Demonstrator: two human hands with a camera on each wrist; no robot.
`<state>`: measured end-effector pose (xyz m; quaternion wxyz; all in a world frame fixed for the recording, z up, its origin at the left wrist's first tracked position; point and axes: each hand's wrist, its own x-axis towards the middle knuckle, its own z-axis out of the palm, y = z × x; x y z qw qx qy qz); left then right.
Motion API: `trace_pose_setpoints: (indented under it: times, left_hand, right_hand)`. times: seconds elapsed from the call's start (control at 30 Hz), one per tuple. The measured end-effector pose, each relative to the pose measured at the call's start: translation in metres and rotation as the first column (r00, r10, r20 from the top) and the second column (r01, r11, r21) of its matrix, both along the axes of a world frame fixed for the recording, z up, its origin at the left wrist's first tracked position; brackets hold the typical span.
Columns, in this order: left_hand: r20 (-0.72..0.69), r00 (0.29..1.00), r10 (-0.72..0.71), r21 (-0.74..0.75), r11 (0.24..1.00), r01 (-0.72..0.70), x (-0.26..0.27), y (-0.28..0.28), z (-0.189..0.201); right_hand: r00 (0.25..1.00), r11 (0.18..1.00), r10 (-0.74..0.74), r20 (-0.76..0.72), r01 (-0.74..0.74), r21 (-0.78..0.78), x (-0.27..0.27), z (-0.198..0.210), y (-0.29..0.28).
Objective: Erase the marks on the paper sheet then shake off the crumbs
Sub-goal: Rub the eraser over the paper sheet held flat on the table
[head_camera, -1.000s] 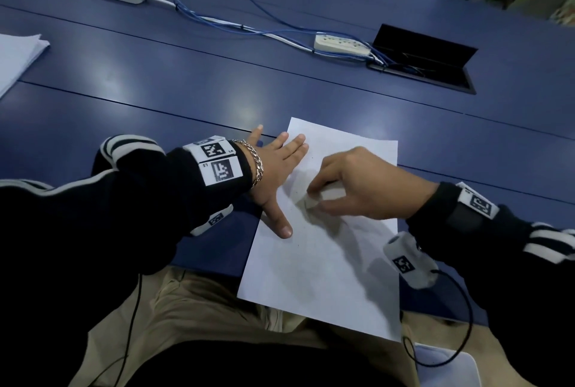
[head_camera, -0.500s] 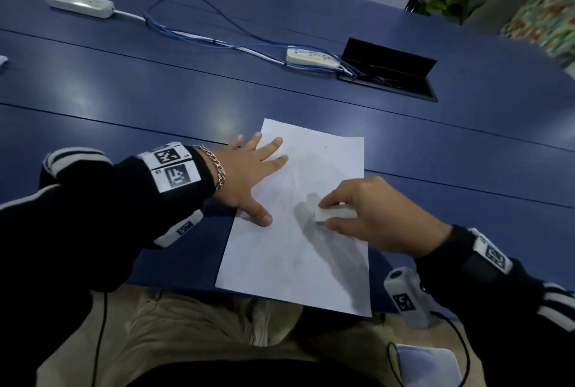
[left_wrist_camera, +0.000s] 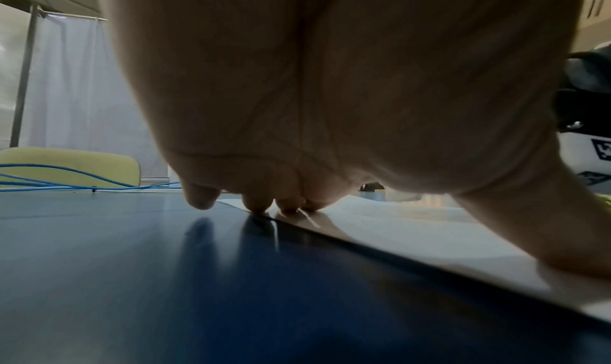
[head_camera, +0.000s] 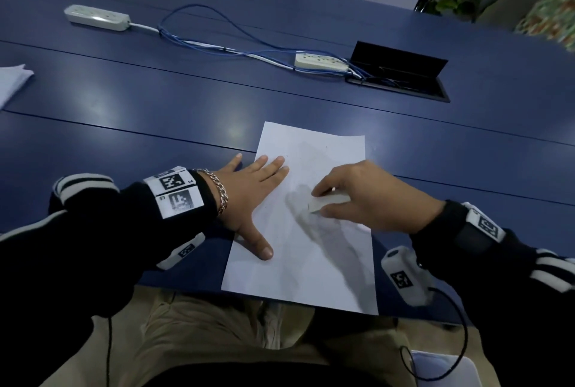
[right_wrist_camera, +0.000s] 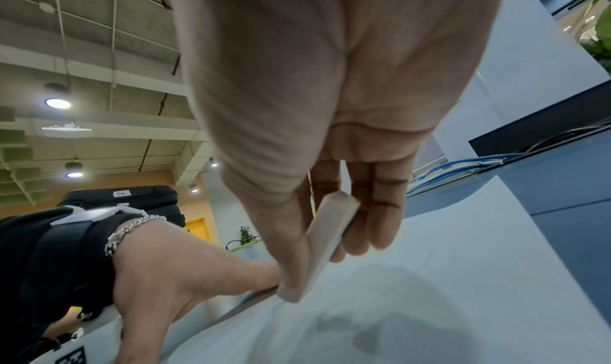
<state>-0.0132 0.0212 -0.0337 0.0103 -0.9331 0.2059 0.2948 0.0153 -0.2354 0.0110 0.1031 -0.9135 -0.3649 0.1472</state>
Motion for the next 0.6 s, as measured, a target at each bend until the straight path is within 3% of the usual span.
trace_pose_setpoints:
  times: [0.4, 0.47, 0.6]
  left_hand:
    - [-0.001, 1.0, 0.02, 0.032, 0.999, -0.02, 0.001, -0.004, 0.0]
    - [0.008, 1.0, 0.019, 0.034, 0.999, -0.02, 0.001, -0.004, -0.001]
    - [0.015, 1.0, 0.026, 0.048, 0.999, -0.026, 0.0, -0.005, 0.001]
  right_hand:
    - [0.991, 0.999, 0.001, 0.131, -0.007, 0.045, 0.021, -0.02, 0.033]
    - [0.991, 0.996, 0.063, 0.117, -0.069, 0.052, 0.013, -0.022, 0.036]
    - [0.958, 0.959, 0.283, -0.055, -0.28, 0.047, -0.014, -0.016, 0.035]
